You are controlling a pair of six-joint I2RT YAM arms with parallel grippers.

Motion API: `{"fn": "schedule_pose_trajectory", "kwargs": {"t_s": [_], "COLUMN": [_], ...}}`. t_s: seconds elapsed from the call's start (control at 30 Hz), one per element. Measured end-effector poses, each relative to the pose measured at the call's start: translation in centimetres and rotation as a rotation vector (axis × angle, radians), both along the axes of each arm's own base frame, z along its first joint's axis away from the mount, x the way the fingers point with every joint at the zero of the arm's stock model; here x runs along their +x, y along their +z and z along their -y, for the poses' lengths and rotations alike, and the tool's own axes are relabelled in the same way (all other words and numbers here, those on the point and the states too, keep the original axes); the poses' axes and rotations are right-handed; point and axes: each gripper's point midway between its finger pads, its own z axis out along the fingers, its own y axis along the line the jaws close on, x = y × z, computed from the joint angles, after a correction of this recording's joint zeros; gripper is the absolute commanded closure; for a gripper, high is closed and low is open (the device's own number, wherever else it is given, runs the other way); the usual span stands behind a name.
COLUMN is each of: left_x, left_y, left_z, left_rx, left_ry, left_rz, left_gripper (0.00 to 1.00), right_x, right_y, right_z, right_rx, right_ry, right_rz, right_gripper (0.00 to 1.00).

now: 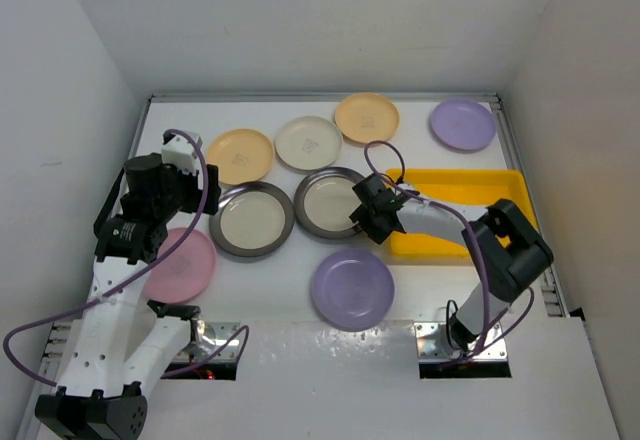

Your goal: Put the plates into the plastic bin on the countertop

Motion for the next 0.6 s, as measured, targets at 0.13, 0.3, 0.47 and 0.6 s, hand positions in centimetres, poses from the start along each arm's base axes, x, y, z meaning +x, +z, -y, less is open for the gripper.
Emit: {"fn": "schedule_pose_trajectory", "kwargs": {"t_s": [0.13, 0.3, 0.47, 0.6], "left_x": [0.1, 0.2, 0.4, 0.6], "left_y": [0.1, 0.2, 0.2, -0.1], "left_z": [0.0, 0.0, -0.1, -0.1], "left_rx": [0.003, 0.004, 0.006, 0.018], "left_ry": [0.0, 0.0, -0.001, -0.008], "left_rz": [0.005, 0.011, 0.013, 0.003], "left_gripper": [0.11, 0.11, 0.11, 0.11], "right_x": [0.7, 1.1, 3.3, 4.4], "right_y": [-1.3, -1.8, -0.5, 1.0], "right_z": [-1.6, -2.5, -3.8, -4.0], "right_rx": [0.059, 0.126, 0.238, 0.171], "right_ry": [-0.002, -0.019, -0.024, 0.045], "right_rz": [-0.031, -0.009, 0.095, 0.161], "right_gripper": [0.52, 0.93, 1.0, 1.0]}}
